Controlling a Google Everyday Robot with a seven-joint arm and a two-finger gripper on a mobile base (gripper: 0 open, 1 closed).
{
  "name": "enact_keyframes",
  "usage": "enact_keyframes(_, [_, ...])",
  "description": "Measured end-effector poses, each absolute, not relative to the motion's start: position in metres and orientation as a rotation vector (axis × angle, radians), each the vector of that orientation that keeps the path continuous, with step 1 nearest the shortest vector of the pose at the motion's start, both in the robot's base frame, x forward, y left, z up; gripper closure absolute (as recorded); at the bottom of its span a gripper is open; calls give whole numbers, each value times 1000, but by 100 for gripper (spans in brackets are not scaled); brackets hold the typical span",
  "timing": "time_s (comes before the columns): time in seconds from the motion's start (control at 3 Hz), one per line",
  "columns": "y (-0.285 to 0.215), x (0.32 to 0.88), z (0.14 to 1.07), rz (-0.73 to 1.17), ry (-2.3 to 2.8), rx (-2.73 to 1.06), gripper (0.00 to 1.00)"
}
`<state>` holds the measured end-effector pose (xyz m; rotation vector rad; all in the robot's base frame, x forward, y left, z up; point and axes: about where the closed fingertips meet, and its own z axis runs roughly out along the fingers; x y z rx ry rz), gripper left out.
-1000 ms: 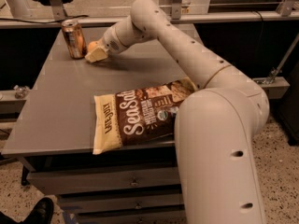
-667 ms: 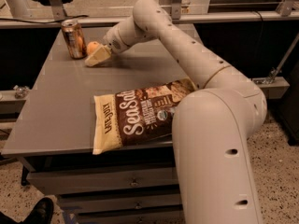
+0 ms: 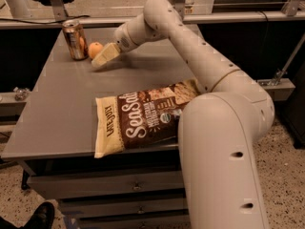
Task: Move orange near orange can
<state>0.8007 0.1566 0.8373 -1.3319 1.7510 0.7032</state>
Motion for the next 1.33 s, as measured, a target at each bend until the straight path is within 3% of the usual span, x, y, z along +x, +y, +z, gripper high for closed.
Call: enact_keyframes(1.33, [-37, 746, 905, 729, 1732, -1227, 0])
